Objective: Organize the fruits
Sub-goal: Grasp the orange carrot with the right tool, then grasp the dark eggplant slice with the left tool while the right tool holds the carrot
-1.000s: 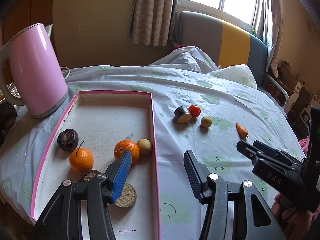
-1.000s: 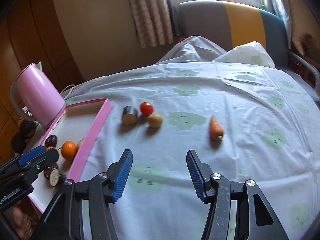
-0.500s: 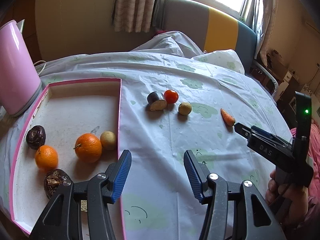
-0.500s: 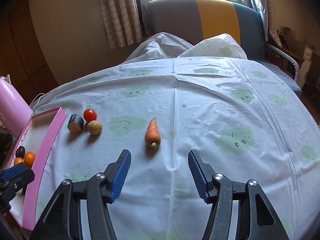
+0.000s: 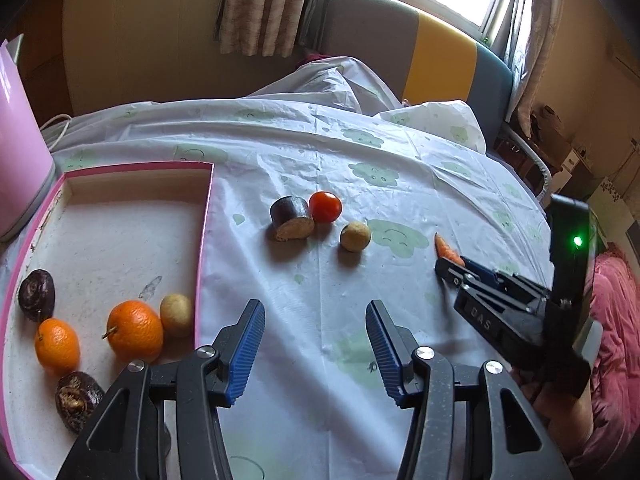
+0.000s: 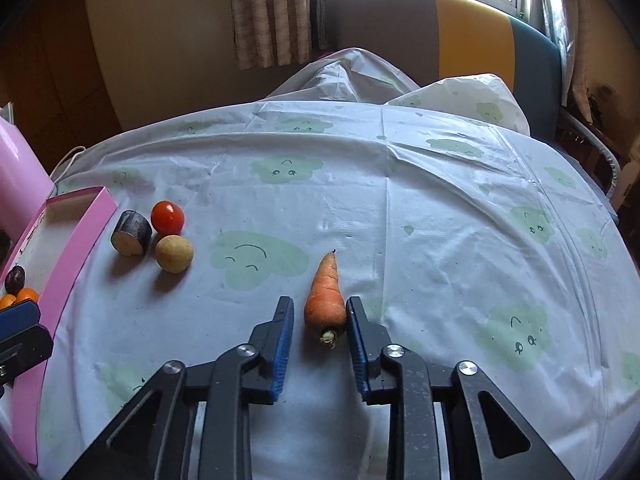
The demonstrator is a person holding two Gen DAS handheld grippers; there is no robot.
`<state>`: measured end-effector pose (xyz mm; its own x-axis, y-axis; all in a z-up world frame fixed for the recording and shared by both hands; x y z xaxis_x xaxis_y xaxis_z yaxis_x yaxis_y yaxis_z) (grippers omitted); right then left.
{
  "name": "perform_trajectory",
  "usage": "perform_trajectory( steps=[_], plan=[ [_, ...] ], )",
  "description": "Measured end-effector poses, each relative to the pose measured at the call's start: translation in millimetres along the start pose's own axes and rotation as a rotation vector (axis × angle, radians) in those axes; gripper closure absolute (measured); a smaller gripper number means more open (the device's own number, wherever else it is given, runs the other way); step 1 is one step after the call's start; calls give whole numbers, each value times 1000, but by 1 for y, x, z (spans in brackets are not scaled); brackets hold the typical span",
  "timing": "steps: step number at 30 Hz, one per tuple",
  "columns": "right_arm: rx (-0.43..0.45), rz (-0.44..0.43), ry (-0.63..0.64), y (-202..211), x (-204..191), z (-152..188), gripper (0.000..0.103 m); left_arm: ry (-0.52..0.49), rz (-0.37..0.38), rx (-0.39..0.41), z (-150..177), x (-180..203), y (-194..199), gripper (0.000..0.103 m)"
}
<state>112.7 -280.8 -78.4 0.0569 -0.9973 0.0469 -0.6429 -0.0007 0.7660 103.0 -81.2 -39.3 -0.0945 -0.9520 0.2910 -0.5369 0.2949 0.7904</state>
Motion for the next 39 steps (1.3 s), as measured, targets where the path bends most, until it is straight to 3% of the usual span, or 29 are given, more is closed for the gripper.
perform_trajectory(
  steps=[3, 30, 34, 39],
  plan=[
    [2, -8, -16, 0, 3, 0, 82, 7, -3, -7, -7, 2, -7, 55],
    [17, -29, -40, 0, 6, 2, 81, 56, -84, -53, -54, -6, -75, 55],
    [16, -24, -36, 0, 5, 2, 81, 52, -88, -33, -57, -9, -78, 69],
    [17, -32, -42, -1, 7, 2, 81, 14, -80, -27, -49, -6, -74, 69]
  ],
)
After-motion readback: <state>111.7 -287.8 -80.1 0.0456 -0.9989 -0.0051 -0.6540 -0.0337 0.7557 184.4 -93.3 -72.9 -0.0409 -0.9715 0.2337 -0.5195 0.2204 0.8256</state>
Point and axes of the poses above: each gripper's, at about its wrist camera, not at the fingertips, and y roughly against the way its jaws point, x to its right, z to its underside, the point moved 1 cm from there along -y, roughly the way its jaws point, and after that the axes turned 9 degrees about y, right-handed, at the moved point
